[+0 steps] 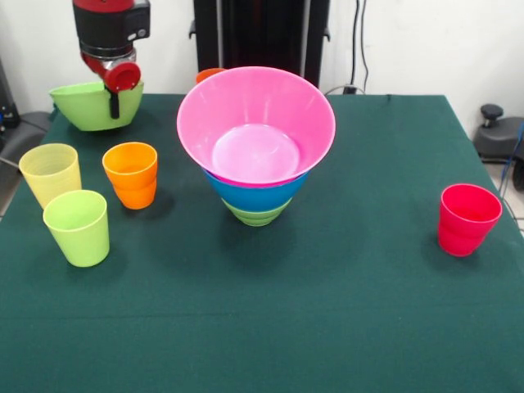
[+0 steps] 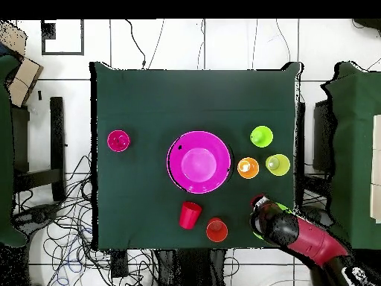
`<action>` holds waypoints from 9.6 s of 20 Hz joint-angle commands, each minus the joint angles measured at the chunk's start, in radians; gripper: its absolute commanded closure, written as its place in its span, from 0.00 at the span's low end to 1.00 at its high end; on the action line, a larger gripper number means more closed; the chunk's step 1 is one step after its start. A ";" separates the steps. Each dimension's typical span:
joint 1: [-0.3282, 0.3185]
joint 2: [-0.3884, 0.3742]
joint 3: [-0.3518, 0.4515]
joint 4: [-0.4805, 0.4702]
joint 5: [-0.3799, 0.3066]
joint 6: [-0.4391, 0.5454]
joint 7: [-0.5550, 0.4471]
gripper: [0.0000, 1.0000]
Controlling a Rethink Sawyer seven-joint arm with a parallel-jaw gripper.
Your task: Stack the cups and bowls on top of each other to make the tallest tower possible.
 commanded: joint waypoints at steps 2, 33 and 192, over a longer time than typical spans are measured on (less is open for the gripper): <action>0.054 -0.033 0.098 -0.009 0.018 0.111 0.014 1.00; 0.118 -0.140 0.089 -0.117 0.083 0.360 0.004 1.00; 0.641 0.086 -0.342 -0.620 0.546 0.756 0.212 1.00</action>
